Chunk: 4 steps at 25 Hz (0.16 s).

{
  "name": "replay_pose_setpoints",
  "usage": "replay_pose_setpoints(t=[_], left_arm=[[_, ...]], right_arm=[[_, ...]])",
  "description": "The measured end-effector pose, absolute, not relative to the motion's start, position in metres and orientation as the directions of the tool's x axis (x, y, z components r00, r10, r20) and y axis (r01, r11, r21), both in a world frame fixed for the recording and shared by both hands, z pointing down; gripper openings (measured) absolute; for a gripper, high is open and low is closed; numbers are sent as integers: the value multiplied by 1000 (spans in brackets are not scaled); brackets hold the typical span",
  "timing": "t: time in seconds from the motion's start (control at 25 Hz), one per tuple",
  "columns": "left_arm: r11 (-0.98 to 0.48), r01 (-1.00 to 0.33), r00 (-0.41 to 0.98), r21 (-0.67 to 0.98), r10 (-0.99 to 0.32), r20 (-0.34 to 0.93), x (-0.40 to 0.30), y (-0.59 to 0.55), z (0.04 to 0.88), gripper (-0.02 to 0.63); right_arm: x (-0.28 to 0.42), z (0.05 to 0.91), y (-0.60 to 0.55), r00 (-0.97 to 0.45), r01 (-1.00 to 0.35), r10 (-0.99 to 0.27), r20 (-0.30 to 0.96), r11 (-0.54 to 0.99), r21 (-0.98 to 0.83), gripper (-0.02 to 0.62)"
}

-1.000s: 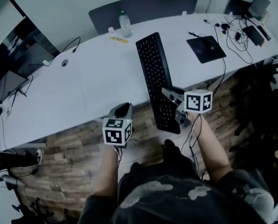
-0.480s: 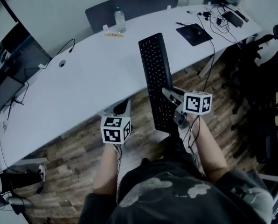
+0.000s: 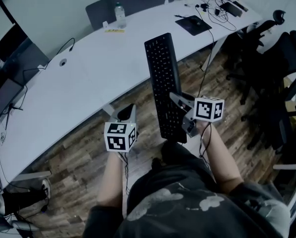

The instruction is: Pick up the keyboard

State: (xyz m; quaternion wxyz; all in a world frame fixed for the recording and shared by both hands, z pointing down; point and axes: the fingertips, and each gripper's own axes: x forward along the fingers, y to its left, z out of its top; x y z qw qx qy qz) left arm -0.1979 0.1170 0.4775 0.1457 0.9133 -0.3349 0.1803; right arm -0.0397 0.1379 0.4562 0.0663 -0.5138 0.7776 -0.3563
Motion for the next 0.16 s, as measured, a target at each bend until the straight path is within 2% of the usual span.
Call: replay_pose_setpoints(t=[0.16], left_arm=[[-739, -657, 718, 148, -554, 421, -201, 139, 472, 2]], right_arm=[[-49, 453, 166, -473, -746, -841, 264, 223, -627, 75]])
